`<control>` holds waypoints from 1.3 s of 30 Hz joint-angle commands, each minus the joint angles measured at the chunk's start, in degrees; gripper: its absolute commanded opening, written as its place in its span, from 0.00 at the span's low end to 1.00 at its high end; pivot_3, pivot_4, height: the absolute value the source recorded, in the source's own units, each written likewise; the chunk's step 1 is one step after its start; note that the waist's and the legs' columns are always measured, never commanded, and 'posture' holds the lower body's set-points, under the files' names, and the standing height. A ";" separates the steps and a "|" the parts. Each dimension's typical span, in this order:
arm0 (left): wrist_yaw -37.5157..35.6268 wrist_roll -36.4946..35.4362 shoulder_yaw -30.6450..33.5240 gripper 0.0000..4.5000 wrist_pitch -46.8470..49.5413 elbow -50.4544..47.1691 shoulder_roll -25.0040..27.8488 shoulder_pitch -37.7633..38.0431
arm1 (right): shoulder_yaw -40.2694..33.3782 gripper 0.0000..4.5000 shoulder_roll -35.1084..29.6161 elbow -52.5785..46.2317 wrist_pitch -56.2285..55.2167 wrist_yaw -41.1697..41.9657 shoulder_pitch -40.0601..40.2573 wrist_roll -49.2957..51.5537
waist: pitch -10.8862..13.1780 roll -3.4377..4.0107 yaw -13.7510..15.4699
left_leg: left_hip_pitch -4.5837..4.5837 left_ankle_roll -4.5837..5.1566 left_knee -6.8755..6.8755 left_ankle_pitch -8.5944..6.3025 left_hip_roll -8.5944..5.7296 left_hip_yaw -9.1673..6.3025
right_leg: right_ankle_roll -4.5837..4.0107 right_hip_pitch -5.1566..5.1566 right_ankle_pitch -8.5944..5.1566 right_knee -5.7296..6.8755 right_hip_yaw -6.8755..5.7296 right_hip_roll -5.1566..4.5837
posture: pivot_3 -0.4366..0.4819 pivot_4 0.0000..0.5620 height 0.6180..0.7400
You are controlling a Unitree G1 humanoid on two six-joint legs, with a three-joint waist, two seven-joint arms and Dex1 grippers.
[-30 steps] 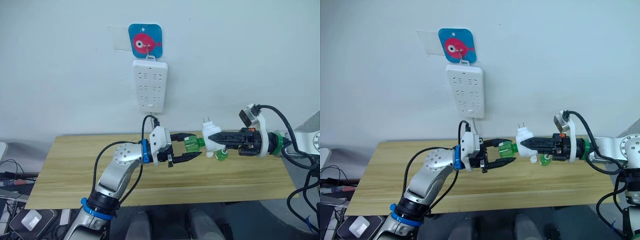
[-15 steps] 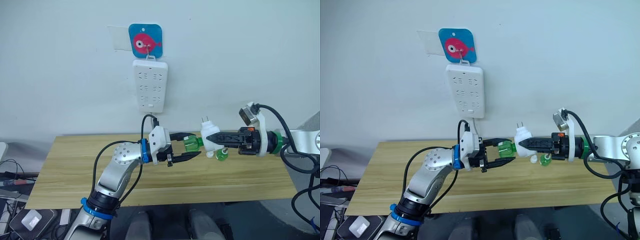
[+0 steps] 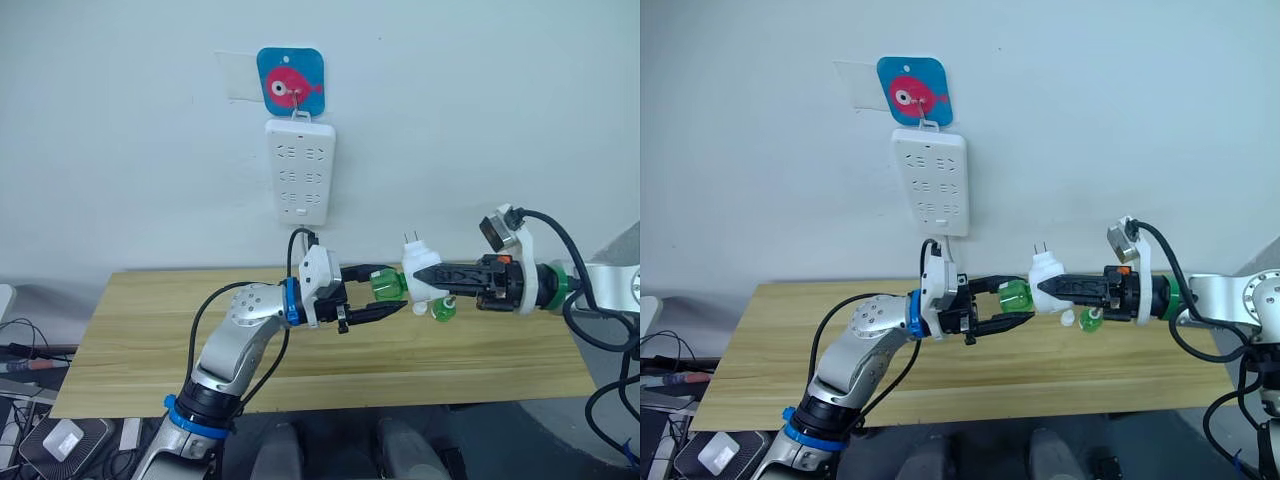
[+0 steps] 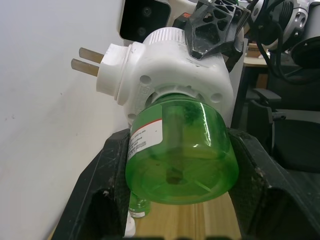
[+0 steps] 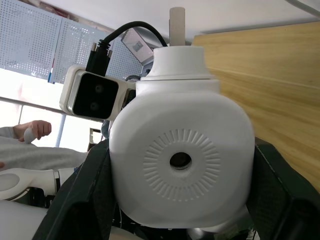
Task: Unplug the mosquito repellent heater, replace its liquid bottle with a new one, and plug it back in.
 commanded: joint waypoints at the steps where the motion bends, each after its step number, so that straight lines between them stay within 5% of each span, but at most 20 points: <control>1: -0.39 -0.48 -2.05 0.50 -0.43 -3.31 -0.95 -1.10 | 0.64 0.66 0.79 -4.00 -0.10 1.66 -0.59 3.19 | 0.00 0.00 0.00 | 0.00 0.00 0.00 0.00 0.00 0.00 | 0.00 0.00 0.00 0.00 0.00 0.00 | 0.40 0.28 1.00; 9: -0.07 1.03 -2.13 0.50 -1.75 -2.09 -0.79 -1.41 | 0.72 0.66 0.86 -4.98 0.50 3.43 -0.68 3.69 | 0.00 0.00 0.01 | 0.00 0.00 0.01 0.00 0.00 0.00 | 0.00 0.00 0.00 0.00 0.01 0.00 | 0.39 0.28 1.00; 14: 0.59 1.82 -2.20 0.50 -2.41 -1.41 -0.98 -1.61 | 0.77 0.99 0.41 -4.92 0.25 3.51 -0.40 3.69 | 0.00 0.00 0.00 | 0.00 0.00 0.01 0.00 -0.01 0.00 | 0.00 0.00 0.00 -0.01 0.01 0.00 | 0.39 0.29 1.00; 31: 2.93 0.91 -1.23 0.50 -2.20 -0.80 -1.72 -2.49 | 2.97 0.99 -0.97 -9.23 0.09 4.74 2.43 3.69 | 0.00 0.00 0.05 | 0.00 0.00 0.02 0.00 0.00 -0.03 | 0.00 0.01 0.00 0.02 -0.02 0.00 | 0.40 0.30 1.00; 39: 3.66 0.58 -0.60 0.50 -2.16 -0.33 -1.58 -2.93 | 0.98 0.99 -6.39 -15.50 3.02 10.81 8.62 0.46 | 0.00 -0.01 0.35 | -0.02 0.00 0.02 0.00 -0.01 -0.08 | 0.00 0.02 0.00 0.00 -0.07 0.00 | 0.40 0.30 1.00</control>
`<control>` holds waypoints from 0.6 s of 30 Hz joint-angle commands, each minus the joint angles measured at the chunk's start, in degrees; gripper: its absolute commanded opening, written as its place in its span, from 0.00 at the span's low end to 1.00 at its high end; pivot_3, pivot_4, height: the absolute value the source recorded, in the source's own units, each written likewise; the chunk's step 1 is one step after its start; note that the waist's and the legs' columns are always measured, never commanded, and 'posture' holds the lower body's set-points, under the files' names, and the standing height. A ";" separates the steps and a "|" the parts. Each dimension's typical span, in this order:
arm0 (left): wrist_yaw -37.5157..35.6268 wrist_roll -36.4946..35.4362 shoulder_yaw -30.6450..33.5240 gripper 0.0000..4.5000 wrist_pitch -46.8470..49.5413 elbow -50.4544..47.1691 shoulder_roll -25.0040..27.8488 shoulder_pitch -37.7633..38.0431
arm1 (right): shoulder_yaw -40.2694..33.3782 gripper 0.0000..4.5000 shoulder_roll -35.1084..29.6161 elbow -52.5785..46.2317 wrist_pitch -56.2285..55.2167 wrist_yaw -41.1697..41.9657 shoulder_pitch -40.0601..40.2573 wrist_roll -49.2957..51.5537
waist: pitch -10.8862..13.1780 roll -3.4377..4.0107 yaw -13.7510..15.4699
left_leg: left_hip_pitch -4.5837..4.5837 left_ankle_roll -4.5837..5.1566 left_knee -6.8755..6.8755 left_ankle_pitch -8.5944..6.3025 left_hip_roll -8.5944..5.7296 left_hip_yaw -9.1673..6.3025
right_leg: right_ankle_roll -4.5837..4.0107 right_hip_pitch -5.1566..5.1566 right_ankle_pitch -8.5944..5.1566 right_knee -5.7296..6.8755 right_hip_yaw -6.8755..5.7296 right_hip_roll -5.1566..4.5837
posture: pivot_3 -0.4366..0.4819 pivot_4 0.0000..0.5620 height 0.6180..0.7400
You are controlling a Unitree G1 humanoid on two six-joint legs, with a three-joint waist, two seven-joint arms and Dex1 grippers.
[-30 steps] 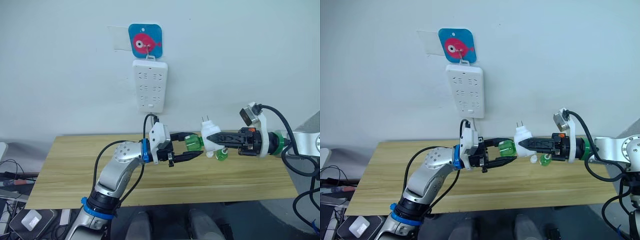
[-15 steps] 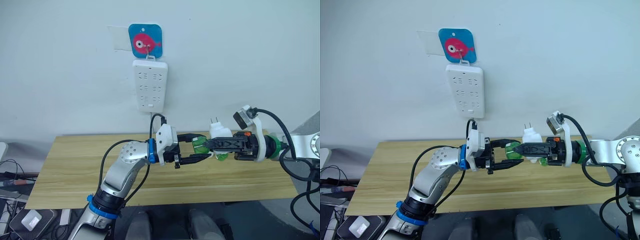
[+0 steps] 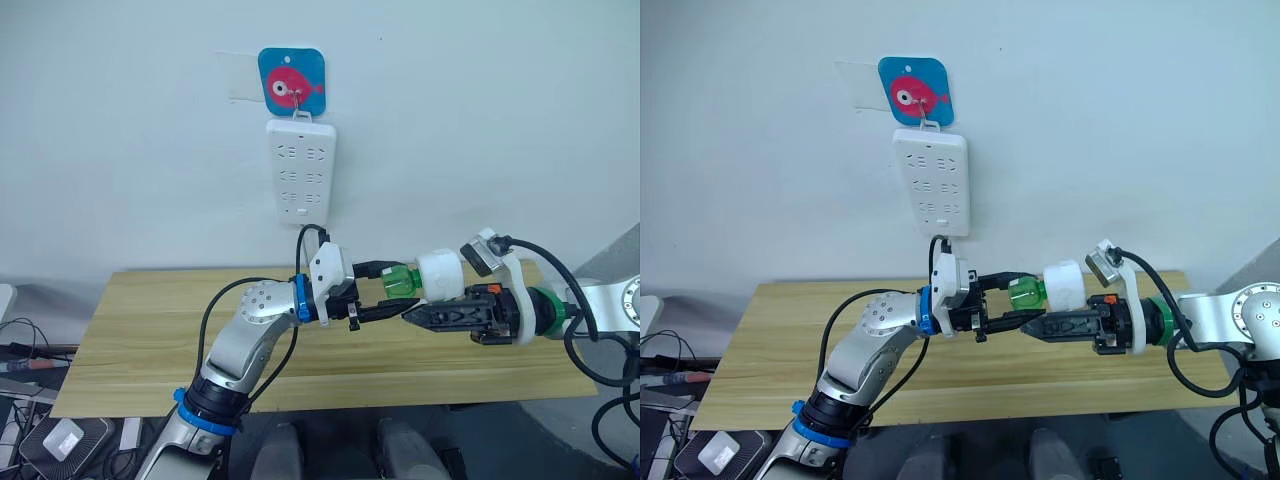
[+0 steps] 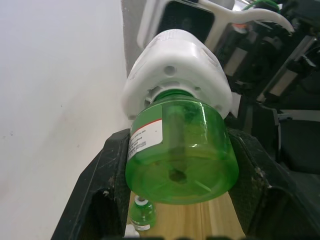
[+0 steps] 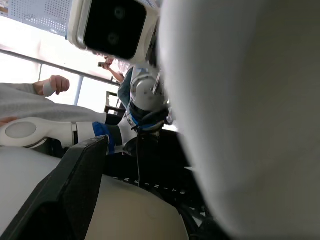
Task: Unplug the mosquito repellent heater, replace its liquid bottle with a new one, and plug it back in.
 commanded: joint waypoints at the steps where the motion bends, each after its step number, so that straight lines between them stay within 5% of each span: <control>1: 0.23 -0.76 1.21 0.50 -0.39 -0.92 -0.14 -0.80 | -3.31 0.99 -3.26 -4.81 2.51 6.19 3.30 -2.78 | 0.00 0.00 0.23 | -0.01 0.00 0.00 0.00 0.00 -0.01 | 0.00 0.00 0.00 -0.01 -0.01 0.00 | 0.40 0.30 1.00; 7: -0.64 -1.15 1.37 0.50 -0.25 -0.82 0.43 -0.94 | -7.28 0.99 -6.70 -2.38 1.05 17.93 5.74 -18.28 | 0.00 0.00 0.37 | 0.05 0.00 0.07 0.00 0.00 0.02 | 0.00 0.02 0.00 0.05 0.02 0.00 | 0.39 0.29 1.00; 9: -0.96 -1.31 1.32 0.50 -0.10 -0.88 0.61 -0.98 | -7.77 0.91 -6.95 1.34 -0.55 21.07 4.58 -23.74 | 0.00 0.00 0.38 | 0.06 0.00 0.10 0.00 0.00 0.00 | 0.00 0.06 0.00 0.05 -0.01 0.01 | 0.38 0.29 1.00; 18: -1.94 -1.70 1.55 0.50 0.37 -1.29 1.50 -0.59 | -7.52 0.20 -6.56 13.98 -2.37 31.73 -4.19 -38.71 | -0.01 0.02 0.15 | 0.05 0.00 0.11 0.00 0.01 0.07 | 0.00 0.02 0.00 0.04 0.05 0.01 | 0.37 0.28 1.00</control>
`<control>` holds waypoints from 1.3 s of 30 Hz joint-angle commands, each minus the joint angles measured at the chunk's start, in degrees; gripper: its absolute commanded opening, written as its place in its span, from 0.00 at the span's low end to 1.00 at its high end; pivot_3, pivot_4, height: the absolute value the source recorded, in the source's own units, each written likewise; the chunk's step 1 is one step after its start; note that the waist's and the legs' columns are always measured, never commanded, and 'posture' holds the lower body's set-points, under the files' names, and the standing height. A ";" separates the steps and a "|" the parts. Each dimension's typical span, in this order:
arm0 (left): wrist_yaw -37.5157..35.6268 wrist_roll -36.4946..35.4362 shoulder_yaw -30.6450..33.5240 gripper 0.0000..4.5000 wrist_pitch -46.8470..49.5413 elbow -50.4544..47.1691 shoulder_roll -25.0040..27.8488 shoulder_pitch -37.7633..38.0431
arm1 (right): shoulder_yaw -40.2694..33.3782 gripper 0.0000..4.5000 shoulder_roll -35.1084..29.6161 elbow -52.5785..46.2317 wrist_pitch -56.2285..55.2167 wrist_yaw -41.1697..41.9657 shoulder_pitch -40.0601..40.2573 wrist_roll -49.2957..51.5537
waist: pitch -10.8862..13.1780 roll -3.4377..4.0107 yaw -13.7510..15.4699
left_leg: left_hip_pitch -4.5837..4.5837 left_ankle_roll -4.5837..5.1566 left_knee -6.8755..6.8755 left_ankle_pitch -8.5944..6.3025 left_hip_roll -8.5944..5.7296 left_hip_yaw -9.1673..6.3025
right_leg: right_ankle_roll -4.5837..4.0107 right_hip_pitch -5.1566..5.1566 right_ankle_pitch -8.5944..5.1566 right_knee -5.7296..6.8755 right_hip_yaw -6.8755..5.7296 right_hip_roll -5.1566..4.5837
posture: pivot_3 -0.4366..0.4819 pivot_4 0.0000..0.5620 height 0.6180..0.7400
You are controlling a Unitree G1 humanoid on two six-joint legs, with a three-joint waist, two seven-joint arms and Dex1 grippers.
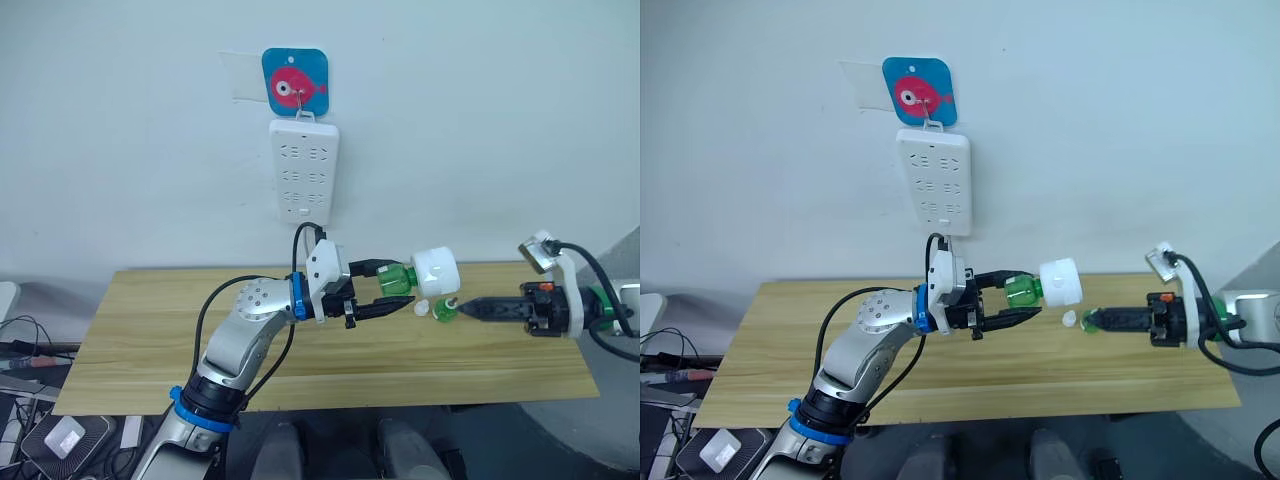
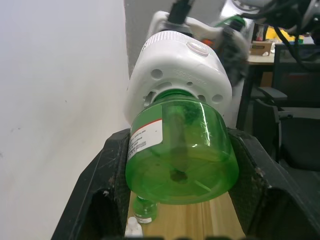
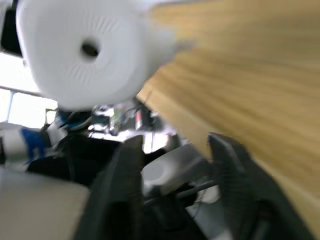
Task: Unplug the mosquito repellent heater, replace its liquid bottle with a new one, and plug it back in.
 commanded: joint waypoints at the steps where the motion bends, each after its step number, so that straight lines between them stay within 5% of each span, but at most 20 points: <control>1: -0.35 -1.17 0.79 0.50 -0.48 -1.64 -0.18 -0.41 | -1.86 0.12 0.84 2.31 1.18 2.96 -4.32 -1.77 | 0.00 0.00 -0.17 | 0.00 0.00 0.00 0.00 0.00 0.00 | 0.00 0.00 0.00 0.00 0.00 0.00 | 0.37 0.28 1.00; 3: -0.50 -1.24 0.73 0.50 -0.34 -1.79 -0.05 -0.29 | -2.17 0.02 1.73 3.75 2.42 3.18 -6.95 -2.44 | 0.00 0.00 -0.31 | 0.00 0.00 0.00 0.00 0.00 0.00 | 0.00 0.01 0.00 0.00 0.01 0.00 | 0.37 0.29 1.00; 14: -0.41 -1.31 0.69 0.50 -0.24 -2.41 0.51 0.28 | -5.64 0.02 8.88 5.20 14.55 1.15 -16.27 1.02 | 0.00 0.00 -0.40 | -0.03 0.00 0.00 0.00 -0.01 -0.05 | -0.01 0.02 0.00 0.00 -0.05 -0.02 | 0.39 0.28 1.00; 23: -0.16 -1.27 0.56 0.50 -0.26 -2.87 0.49 0.57 | -8.67 0.02 14.45 4.02 17.65 -3.08 -16.65 0.75 | 0.00 0.00 -0.39 | -0.06 0.00 0.00 0.00 -0.03 -0.08 | -0.01 0.01 0.01 0.01 -0.08 -0.04 | 0.40 0.28 1.00; 39: 0.09 -1.02 0.56 0.50 -0.57 -2.59 -0.03 0.22 | -9.08 0.02 12.72 0.47 17.77 -2.36 -12.14 1.60 | -0.01 0.02 -0.40 | -0.06 0.00 0.01 0.00 -0.03 -0.08 | -0.01 0.00 0.01 0.03 -0.09 -0.04 | 0.39 0.27 1.00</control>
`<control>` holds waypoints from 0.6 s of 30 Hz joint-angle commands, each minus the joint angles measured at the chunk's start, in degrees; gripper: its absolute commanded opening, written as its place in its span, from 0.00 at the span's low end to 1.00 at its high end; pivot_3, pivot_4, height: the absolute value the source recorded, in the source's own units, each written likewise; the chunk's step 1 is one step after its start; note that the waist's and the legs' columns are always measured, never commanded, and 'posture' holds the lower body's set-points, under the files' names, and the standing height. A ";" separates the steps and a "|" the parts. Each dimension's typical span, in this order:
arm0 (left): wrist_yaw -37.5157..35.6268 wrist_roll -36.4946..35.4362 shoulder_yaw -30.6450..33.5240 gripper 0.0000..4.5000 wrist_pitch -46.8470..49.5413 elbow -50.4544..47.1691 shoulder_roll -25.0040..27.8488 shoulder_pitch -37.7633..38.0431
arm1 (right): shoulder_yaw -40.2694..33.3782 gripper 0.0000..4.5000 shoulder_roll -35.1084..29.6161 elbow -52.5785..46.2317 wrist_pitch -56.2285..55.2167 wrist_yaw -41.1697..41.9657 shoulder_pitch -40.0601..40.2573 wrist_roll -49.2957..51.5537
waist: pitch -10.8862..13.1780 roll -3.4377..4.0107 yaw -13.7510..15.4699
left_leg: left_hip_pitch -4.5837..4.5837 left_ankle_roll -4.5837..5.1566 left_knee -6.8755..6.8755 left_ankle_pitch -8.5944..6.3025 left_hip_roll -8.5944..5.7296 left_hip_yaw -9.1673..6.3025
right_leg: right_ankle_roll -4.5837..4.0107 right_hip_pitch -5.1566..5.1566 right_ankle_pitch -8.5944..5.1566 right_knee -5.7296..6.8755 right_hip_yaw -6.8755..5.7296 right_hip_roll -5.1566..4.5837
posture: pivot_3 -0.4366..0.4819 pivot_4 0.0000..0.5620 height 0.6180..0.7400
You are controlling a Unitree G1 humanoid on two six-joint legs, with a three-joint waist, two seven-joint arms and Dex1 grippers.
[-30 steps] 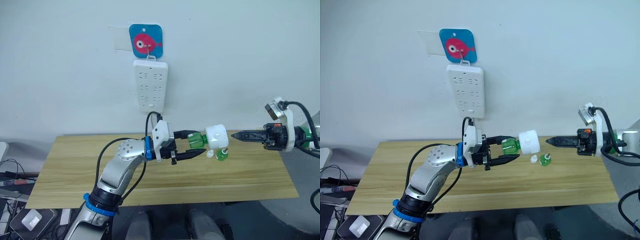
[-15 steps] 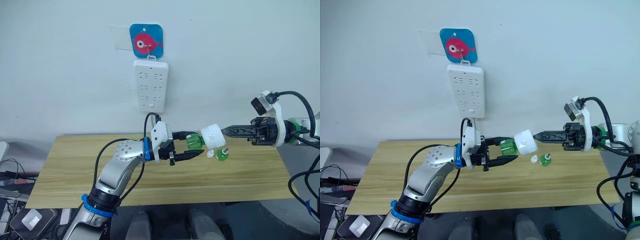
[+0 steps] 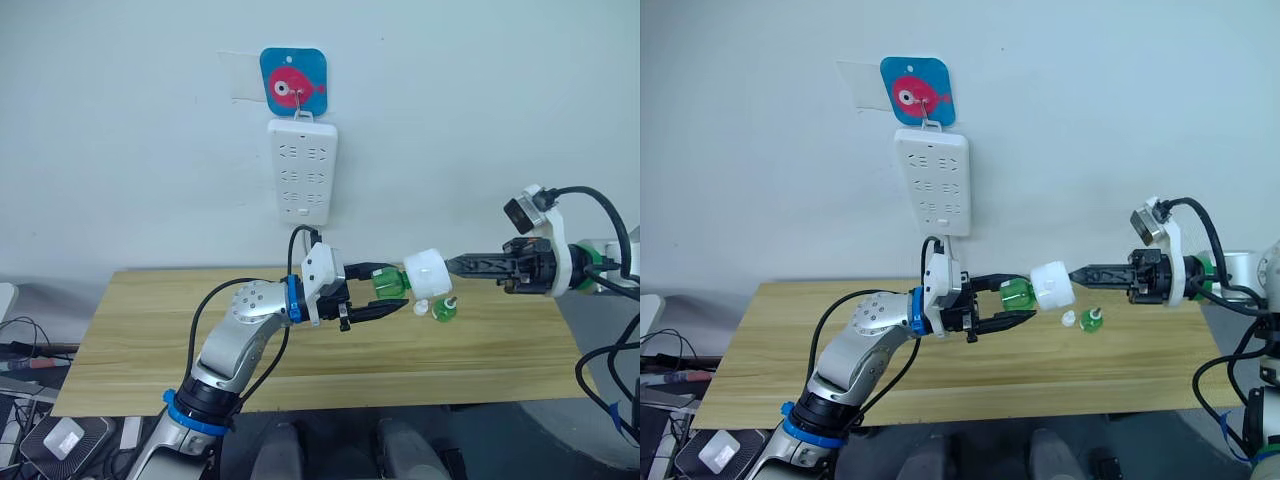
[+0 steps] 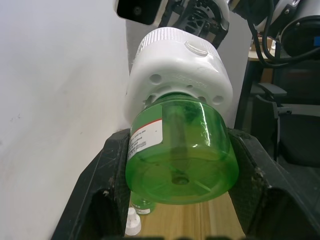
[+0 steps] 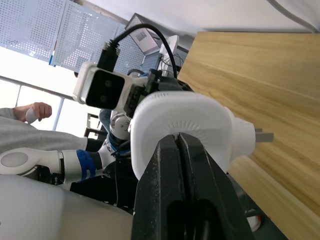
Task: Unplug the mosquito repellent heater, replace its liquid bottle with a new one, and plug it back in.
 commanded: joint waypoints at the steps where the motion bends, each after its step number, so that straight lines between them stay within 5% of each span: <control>1: 0.00 -0.69 0.30 0.50 -0.79 -2.16 -0.57 -0.82 | -1.49 0.02 -0.57 -3.59 0.50 0.47 0.93 2.22 | 0.00 0.00 -0.01 | 0.00 0.00 0.00 0.00 0.00 0.00 | 0.00 0.00 0.00 0.00 0.00 0.00 | 0.39 0.27 1.00; 18: -1.12 -1.03 -0.46 0.50 -0.10 -2.79 -0.09 -0.39 | -1.72 0.02 1.49 -2.50 0.50 -1.63 -1.18 3.28 | 0.00 0.00 -0.07 | 0.00 0.00 0.02 0.00 0.00 0.00 | 0.00 0.00 0.00 0.02 -0.01 0.00 | 0.39 0.28 1.00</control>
